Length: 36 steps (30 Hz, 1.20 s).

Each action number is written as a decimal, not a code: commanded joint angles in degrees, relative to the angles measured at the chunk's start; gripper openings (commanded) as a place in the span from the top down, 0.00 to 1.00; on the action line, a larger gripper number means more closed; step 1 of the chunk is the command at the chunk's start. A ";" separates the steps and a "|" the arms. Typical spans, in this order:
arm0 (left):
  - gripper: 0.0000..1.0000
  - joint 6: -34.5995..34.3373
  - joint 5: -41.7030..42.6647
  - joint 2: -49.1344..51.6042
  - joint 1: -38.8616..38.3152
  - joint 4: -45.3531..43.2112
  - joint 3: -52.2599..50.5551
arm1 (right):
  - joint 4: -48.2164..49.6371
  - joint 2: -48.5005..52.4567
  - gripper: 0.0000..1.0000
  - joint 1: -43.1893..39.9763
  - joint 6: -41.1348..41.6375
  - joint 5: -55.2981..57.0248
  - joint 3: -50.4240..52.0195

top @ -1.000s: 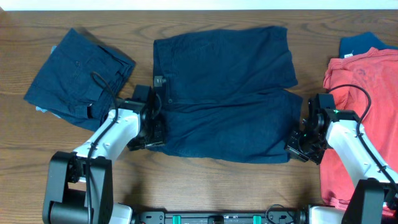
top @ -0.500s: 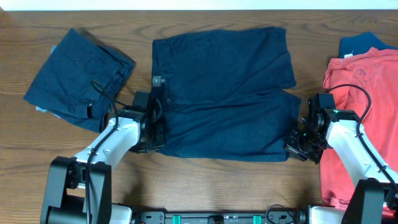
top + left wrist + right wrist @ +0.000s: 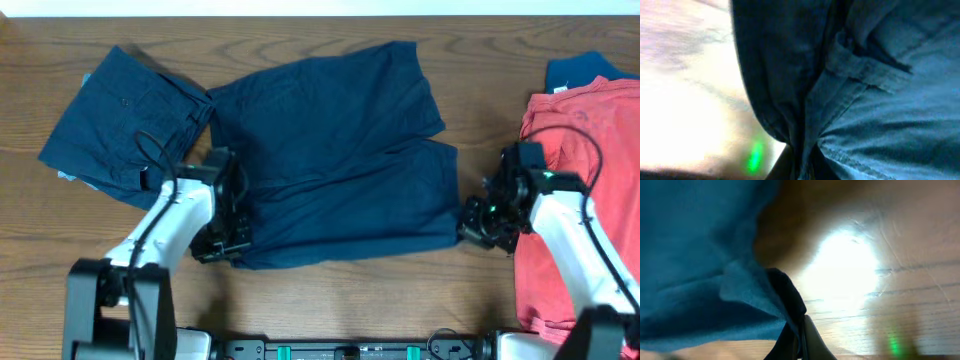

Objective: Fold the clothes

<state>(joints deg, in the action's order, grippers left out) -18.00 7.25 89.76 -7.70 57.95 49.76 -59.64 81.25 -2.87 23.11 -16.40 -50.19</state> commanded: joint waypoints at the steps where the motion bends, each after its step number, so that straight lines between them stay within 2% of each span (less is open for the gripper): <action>1: 0.94 0.15 -3.67 -4.33 1.05 4.07 4.70 | -2.08 -4.85 0.99 -0.22 -2.21 0.94 -6.21; 11: 0.94 0.33 -2.60 -15.15 1.03 13.49 9.84 | -9.92 -10.49 0.99 -1.95 0.48 7.28 -19.63; 24: 0.94 -0.02 16.31 -28.89 -1.70 17.90 10.75 | -19.08 -10.56 0.99 -5.01 -1.11 8.92 -36.02; 29: 0.94 -3.48 15.50 -32.17 -5.70 18.97 10.75 | -20.76 -10.54 0.99 -4.98 -0.39 11.04 -41.20; 36: 0.94 -9.44 3.17 -31.52 -8.94 17.70 10.73 | -15.52 -7.80 0.99 -4.98 0.85 11.04 -41.18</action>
<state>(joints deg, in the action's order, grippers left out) -24.21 20.38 57.45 -16.40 75.33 59.33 -77.97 71.70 -6.66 22.98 -10.70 -90.21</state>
